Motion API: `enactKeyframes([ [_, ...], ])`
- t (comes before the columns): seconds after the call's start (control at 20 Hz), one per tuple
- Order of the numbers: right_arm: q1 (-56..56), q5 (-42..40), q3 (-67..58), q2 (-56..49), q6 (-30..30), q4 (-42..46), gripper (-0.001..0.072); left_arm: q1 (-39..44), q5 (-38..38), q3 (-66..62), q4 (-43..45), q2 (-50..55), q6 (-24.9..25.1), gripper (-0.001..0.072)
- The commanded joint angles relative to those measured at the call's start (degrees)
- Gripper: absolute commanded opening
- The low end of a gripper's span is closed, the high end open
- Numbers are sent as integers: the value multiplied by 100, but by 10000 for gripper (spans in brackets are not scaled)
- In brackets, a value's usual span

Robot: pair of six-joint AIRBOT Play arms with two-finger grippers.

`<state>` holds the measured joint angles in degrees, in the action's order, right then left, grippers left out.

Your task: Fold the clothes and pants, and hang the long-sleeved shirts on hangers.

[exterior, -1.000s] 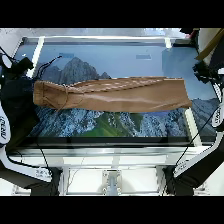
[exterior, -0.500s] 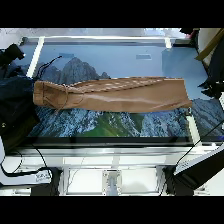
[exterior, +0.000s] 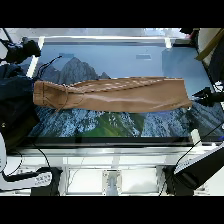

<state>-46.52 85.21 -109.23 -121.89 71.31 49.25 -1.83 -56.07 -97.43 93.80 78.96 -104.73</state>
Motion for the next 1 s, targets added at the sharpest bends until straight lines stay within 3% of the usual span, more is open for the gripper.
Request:
enactKeyframes([
  [0.0,-4,87,-7,-170,-164,-234,487,173,-17,-4,7,-7,20,603],
  [0.55,894,-79,-20,-435,-184,-81,470,208,-479,-2,7,-7,24,603],
  [0.65,992,-74,-24,-435,-184,-90,417,208,-494,-2,7,-7,24,602],
  [0.7,1023,-44,-33,-431,-186,-131,259,210,-494,-2,4,-4,24,601],
  [0.75,1025,-35,-33,-413,-184,-232,29,216,-498,-2,4,-4,24,597],
  [0.9,1008,166,-33,-238,-203,-640,23,420,-505,-2,2,7,365,578],
  [0.95,1008,256,-33,-120,-205,-728,23,551,-505,-2,0,26,363,501],
])
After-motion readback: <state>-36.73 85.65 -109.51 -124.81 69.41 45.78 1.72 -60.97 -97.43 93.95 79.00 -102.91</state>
